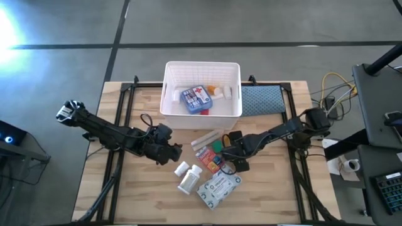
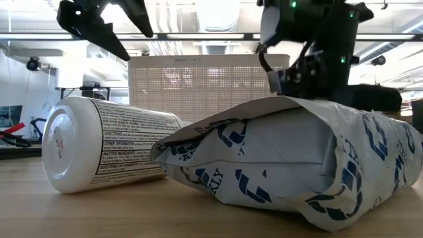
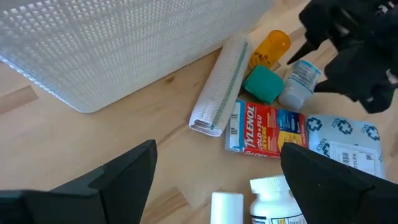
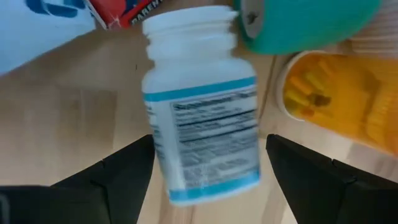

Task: Pick & place medical supplies in basket/bin
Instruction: Put the white and blue medicine bottle into the white bin

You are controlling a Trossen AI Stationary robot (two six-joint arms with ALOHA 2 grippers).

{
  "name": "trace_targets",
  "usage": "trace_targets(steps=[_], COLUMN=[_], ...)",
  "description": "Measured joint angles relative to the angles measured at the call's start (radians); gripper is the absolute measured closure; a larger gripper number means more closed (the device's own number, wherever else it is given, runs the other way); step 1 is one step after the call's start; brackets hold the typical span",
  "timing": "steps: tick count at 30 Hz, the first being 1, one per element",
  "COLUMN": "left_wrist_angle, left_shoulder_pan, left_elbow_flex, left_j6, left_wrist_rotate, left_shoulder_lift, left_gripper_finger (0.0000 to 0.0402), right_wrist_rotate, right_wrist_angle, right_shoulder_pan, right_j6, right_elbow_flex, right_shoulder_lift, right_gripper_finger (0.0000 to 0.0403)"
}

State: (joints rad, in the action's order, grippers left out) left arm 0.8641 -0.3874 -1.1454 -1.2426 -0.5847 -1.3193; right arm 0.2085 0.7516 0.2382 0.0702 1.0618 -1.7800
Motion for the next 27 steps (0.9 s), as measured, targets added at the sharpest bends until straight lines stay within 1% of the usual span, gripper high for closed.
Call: trace_targets(steps=[3, 6, 8, 13, 15, 20, 22, 24, 25, 27], left_wrist_angle=[0.000, 0.000, 0.000, 0.000, 0.001, 0.003, 0.004, 0.006, 0.007, 0.028], left_shoulder_pan=[0.000, 0.000, 0.000, 0.000, 0.000, 0.000, 0.000, 0.001, 0.001, 0.001], left_elbow_flex=[0.000, 0.000, 0.000, 0.001, 0.001, 0.014, 0.021, 0.028, 0.031, 0.031], left_j6=[-0.009, -0.016, -0.016, -0.017, -0.017, -0.017, -0.017, -0.017, -0.017, -0.017], left_wrist_rotate=[-0.005, -0.021, -0.021, -0.023, -0.023, -0.023, -0.023, -0.021, -0.019, 0.002], left_shoulder_lift=[0.000, 0.000, 0.000, 0.000, 0.000, 0.000, 0.000, 0.000, 0.000, 0.000], left_gripper_finger=[0.0081, 0.0081, 0.0081, 0.0081, 0.0081, 0.0081, 0.0081, 0.0081, 0.0081, 0.0081], right_wrist_rotate=[-0.013, -0.057, -0.081, -0.089, -0.116, -0.250, -0.283, -0.285, -0.267, -0.172], right_wrist_angle=[-0.008, -0.010, -0.009, 0.019, 0.087, 0.236, 0.257, 0.258, 0.256, 0.226], right_shoulder_pan=[-0.002, -0.011, -0.013, -0.012, -0.012, -0.012, -0.010, -0.012, -0.016, -0.030], right_j6=[-0.003, 0.012, 0.032, 0.066, 0.090, 0.183, 0.237, 0.298, 0.332, 0.410], right_elbow_flex=[-0.001, -0.003, -0.004, -0.004, 0.002, 0.039, 0.060, 0.095, 0.116, 0.159], right_shoulder_lift=[-0.022, -0.037, -0.043, -0.021, -0.003, 0.137, 0.213, 0.311, 0.359, 0.439], right_gripper_finger=[0.0101, 0.0111, 0.0130, 0.0196, 0.0200, 0.0200, 0.0200, 0.0196, 0.0191, 0.0182])
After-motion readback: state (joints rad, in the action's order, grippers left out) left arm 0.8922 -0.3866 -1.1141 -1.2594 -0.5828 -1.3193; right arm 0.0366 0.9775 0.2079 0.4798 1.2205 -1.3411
